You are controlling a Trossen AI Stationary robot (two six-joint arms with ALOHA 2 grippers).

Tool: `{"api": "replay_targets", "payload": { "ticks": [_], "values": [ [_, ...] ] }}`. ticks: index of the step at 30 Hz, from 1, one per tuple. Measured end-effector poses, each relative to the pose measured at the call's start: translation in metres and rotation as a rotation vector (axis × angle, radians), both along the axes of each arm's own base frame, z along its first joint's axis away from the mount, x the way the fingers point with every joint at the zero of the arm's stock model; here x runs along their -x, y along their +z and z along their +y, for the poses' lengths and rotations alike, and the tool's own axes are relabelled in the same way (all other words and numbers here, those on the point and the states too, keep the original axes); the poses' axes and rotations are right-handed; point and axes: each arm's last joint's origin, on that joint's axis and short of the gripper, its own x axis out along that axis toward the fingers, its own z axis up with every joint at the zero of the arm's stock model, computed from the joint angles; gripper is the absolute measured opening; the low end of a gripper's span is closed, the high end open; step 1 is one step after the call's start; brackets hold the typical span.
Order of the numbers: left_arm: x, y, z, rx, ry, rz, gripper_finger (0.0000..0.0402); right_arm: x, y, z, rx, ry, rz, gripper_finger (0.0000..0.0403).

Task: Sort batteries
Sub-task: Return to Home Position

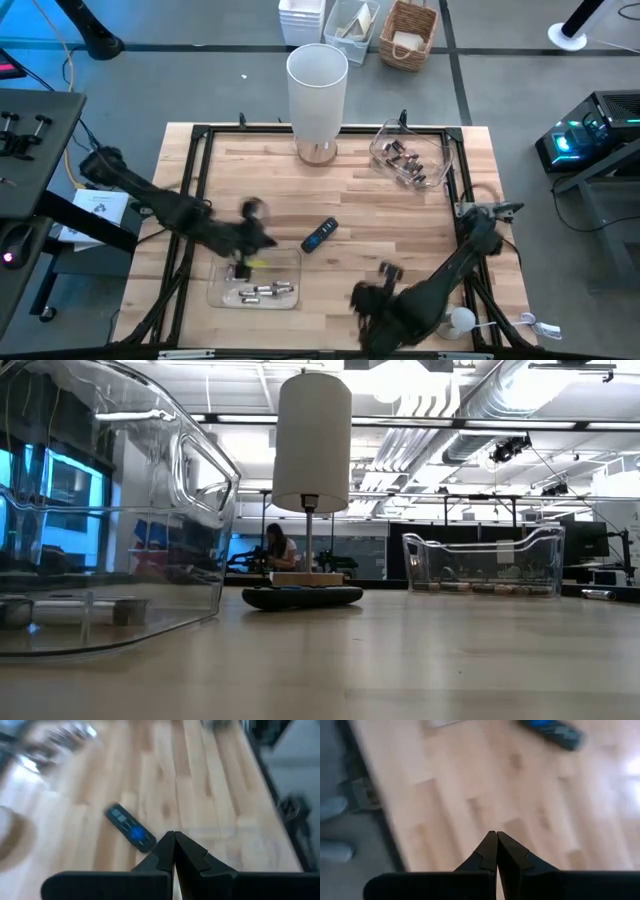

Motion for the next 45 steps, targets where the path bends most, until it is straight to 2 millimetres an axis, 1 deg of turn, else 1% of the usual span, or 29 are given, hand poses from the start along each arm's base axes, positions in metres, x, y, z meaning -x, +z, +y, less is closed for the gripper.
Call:
{"api": "replay_targets", "payload": {
  "ticks": [2,4,7,10,13,16,19,22,25,28,33,37,40,42,45],
  "values": [
    [0.021,0.018,0.004,0.023,0.058,-0.092,0.0,0.015,0.01,-0.019,0.022,-0.061,-0.03,0.0],
    [0.041,0.031,0.007,0.057,0.117,-0.194,0.0,0.033,0.014,-0.04,0.014,-0.133,-0.08,0.0],
    [0.07,0.03,0.008,0.139,0.185,-0.313,0.0,0.062,0.013,-0.07,-0.098,-0.21,-0.202,0.0],
    [0.09,0.013,0.003,0.235,0.22,-0.407,0.0,0.083,0.006,-0.098,-0.272,-0.248,-0.377,0.0],
    [0.096,-0.011,-0.006,0.312,0.212,-0.488,0.0,0.096,0.003,-0.125,-0.381,-0.287,-0.584,0.0],
    [0.092,-0.04,-0.006,0.292,0.187,-0.52,0.0,0.105,0.004,-0.15,-0.408,-0.316,-0.745,0.0],
    [0.086,-0.053,0.014,0.282,0.196,-0.54,0.0,0.113,0.012,-0.17,-0.403,-0.33,-0.843,0.0],
    [0.084,-0.054,0.044,0.265,0.192,-0.553,0.0,0.118,0.019,-0.186,-0.379,-0.353,-0.888,0.0],
    [0.089,-0.049,0.071,0.249,0.2,-0.622,0.0,0.119,0.022,-0.197,-0.351,-0.372,-0.905,0.0],
    [0.1,-0.058,0.086,0.289,0.194,-0.67,0.0,0.117,0.022,-0.202,-0.347,-0.376,-0.901,0.0],
    [0.114,-0.101,0.092,0.386,0.18,-0.705,0.0,0.117,0.02,-0.203,-0.332,-0.385,-0.89,0.0],
    [0.12,-0.118,0.095,0.432,0.2,-0.792,0.0,0.12,0.02,-0.205,-0.331,-0.394,-0.876,0.0],
    [0.122,-0.134,0.095,0.461,0.229,-0.772,0.0,0.127,0.015,-0.204,-0.336,-0.423,-0.821,0.0],
    [0.123,-0.137,0.096,0.479,0.246,-0.743,0.0,0.133,0.01,-0.203,-0.337,-0.442,-0.764,0.0],
    [0.124,-0.136,0.096,0.522,0.248,-0.753,0.0,0.141,0.005,-0.2,-0.322,-0.442,-0.692,0.0]
  ]
}}
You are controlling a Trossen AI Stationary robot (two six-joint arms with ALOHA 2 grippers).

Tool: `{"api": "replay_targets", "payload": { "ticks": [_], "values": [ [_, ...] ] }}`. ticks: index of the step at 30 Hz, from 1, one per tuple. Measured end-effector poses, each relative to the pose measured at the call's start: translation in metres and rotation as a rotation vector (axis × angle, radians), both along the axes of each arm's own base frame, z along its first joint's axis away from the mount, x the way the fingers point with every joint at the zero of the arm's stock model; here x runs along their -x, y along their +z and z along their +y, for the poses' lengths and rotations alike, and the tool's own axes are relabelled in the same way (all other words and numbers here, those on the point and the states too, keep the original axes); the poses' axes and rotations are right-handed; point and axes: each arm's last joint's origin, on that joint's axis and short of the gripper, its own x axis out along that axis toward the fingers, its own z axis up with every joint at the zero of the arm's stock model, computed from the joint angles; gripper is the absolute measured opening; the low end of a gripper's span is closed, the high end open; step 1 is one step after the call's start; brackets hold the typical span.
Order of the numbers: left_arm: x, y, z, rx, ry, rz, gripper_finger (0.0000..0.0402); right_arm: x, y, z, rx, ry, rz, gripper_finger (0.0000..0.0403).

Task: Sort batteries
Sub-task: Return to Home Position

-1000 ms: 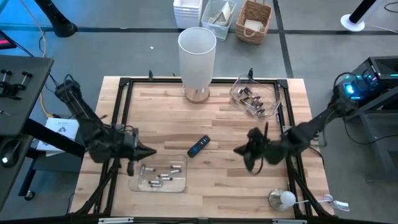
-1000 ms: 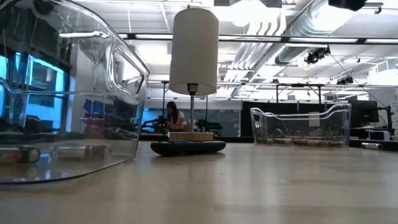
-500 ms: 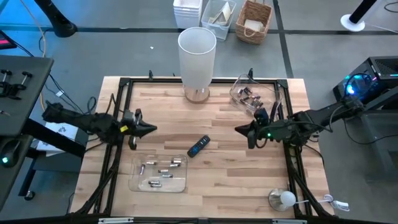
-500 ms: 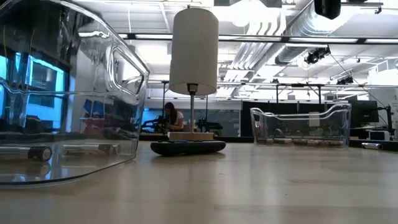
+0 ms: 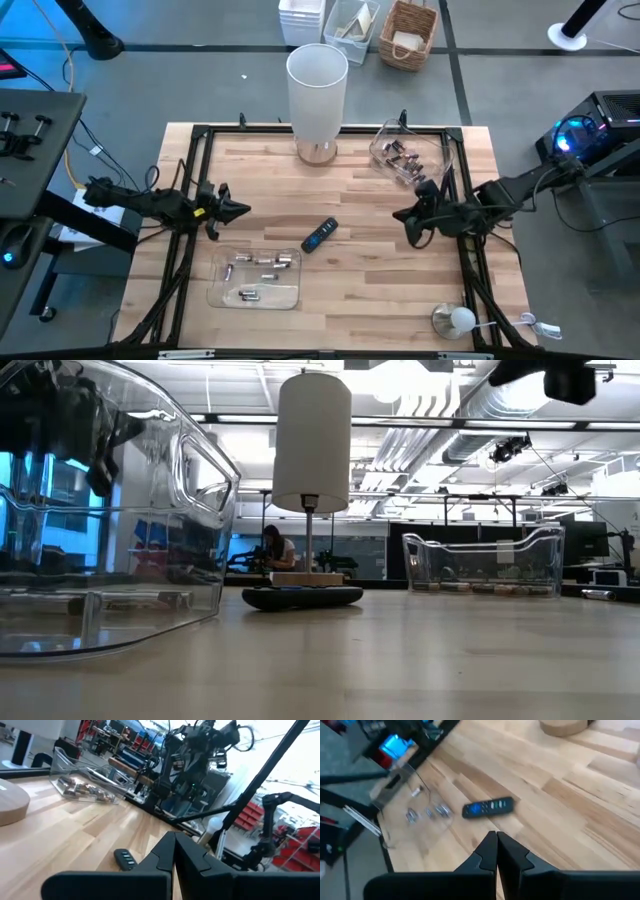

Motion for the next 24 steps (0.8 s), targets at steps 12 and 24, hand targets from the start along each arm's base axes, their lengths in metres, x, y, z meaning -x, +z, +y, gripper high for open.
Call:
{"api": "replay_targets", "payload": {
  "ticks": [12,24],
  "values": [
    [0.0,0.0,0.0,-0.003,0.008,0.002,0.0,0.031,-0.048,-0.043,0.071,0.193,-0.343,0.0],
    [0.0,0.0,0.0,-0.002,0.007,0.003,0.0,0.047,-0.133,-0.079,0.159,0.345,-0.539,0.0]
  ]
}}
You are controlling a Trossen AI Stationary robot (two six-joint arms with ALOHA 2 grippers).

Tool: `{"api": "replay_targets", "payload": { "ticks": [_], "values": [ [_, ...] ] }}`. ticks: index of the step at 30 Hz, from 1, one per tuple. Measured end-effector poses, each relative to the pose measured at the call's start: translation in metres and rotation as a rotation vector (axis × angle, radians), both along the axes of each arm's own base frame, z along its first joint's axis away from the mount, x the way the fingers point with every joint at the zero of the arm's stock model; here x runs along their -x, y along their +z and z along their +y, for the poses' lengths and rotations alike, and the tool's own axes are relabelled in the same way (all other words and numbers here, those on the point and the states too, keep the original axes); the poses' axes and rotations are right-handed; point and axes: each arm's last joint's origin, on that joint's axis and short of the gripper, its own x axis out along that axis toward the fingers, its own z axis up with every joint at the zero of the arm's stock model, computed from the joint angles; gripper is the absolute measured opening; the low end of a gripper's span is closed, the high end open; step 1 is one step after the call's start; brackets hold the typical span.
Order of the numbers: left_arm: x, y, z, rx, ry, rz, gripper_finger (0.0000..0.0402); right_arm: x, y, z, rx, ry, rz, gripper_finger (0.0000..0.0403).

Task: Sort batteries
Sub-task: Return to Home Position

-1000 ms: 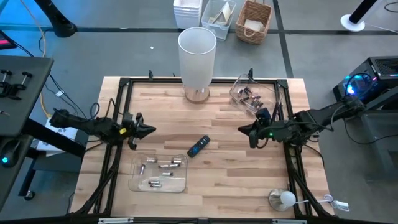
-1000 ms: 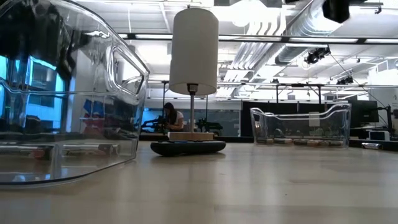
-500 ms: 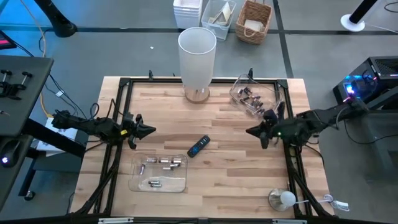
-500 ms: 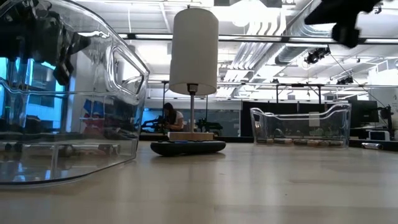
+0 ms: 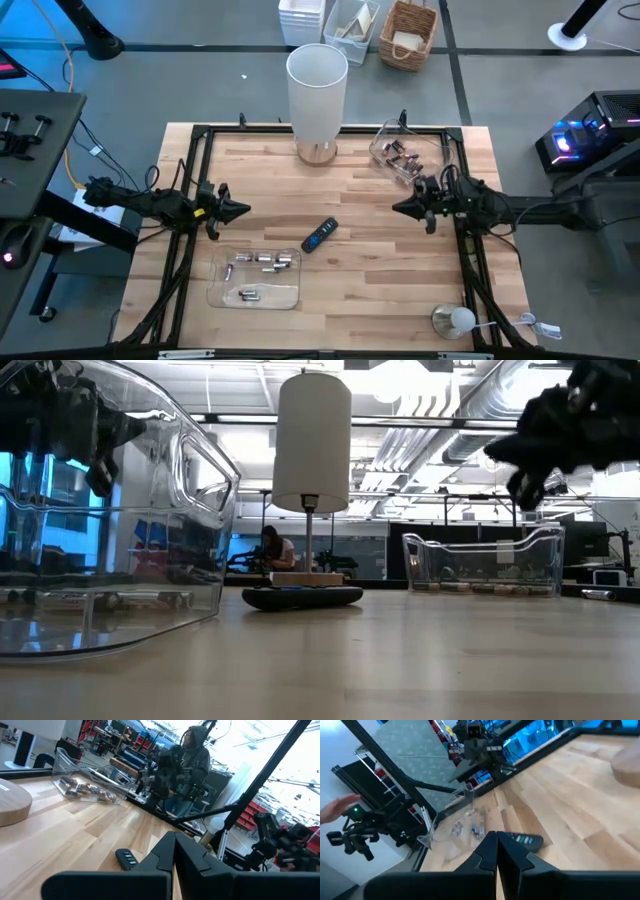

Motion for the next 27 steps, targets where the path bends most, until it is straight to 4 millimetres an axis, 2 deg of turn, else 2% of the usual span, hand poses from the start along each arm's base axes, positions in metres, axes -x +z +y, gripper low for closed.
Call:
{"api": "replay_targets", "payload": {
  "ticks": [5,8,11,15,22,27],
  "values": [
    [0.0,0.0,0.0,0.0,0.0,0.0,0.0,0.004,-0.022,0.004,-0.081,0.015,-0.041,0.0],
    [0.0,0.0,0.0,0.0,0.0,0.0,0.0,0.004,-0.026,0.009,-0.029,0.056,-0.005,0.0],
    [0.0,0.0,0.0,0.0,0.0,0.0,0.0,0.005,-0.035,0.012,0.022,0.075,0.084,0.0],
    [0.0,0.0,0.0,0.0,0.0,0.0,0.0,0.009,-0.051,0.013,0.0,0.062,0.262,0.0],
    [0.0,0.0,0.0,0.0,-0.001,0.0,0.0,0.009,-0.055,0.012,-0.047,0.033,0.305,0.0],
    [0.001,0.001,0.0,0.003,0.0,-0.011,0.0,0.01,-0.051,0.013,-0.041,0.03,0.266,0.0]
  ]
}}
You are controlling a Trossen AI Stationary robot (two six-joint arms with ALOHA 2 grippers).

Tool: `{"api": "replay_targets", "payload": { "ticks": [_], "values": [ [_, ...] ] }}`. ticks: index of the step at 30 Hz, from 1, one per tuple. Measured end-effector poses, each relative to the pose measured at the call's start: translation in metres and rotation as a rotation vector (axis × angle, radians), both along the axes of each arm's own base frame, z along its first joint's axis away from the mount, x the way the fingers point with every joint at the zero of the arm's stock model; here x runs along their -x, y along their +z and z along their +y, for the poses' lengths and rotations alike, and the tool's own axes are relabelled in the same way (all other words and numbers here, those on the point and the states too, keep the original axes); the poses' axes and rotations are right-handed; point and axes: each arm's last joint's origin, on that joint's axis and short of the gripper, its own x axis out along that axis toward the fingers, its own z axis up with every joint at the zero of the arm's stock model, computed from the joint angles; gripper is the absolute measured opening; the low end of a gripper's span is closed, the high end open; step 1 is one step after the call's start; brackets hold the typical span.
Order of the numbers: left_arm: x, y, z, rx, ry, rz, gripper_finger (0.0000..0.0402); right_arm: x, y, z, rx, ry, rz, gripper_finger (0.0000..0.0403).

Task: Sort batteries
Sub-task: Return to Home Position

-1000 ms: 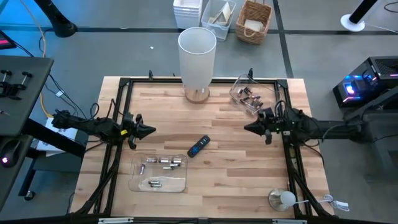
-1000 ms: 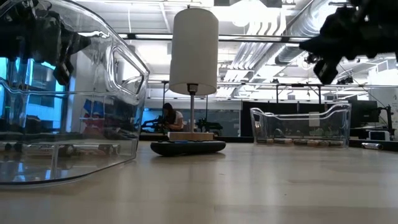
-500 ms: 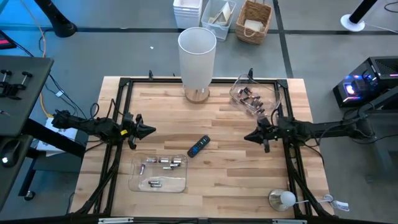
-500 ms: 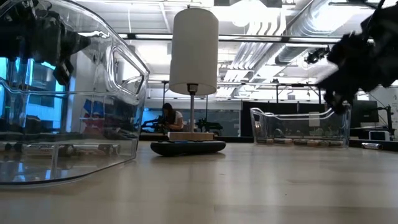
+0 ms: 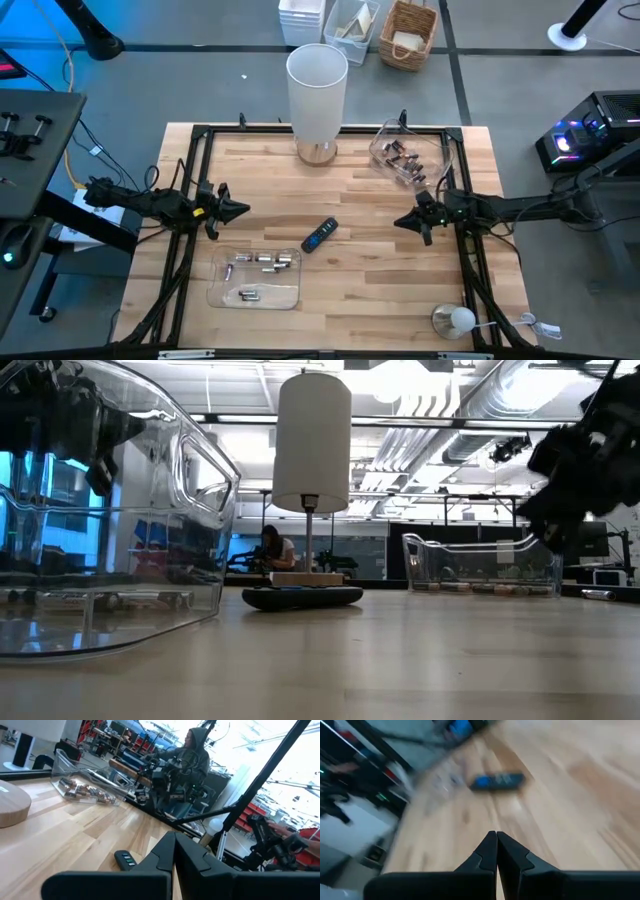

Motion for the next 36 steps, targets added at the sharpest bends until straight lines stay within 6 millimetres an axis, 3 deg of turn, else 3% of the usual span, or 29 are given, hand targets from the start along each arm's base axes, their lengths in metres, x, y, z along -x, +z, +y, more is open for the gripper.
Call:
{"api": "replay_targets", "payload": {
  "ticks": [13,32,36],
  "values": [
    [0.0,0.0,0.0,0.001,0.0,-0.003,0.0,0.02,0.045,0.0,0.014,-0.018,-0.505,0.0],
    [0.0,0.0,0.002,-0.005,0.025,-0.001,0.0,0.018,0.032,0.0,0.011,-0.017,-0.37,0.0],
    [-0.002,-0.001,0.008,-0.233,0.029,0.025,0.0,0.018,0.032,0.0,0.011,-0.017,-0.37,0.0]
  ]
}}
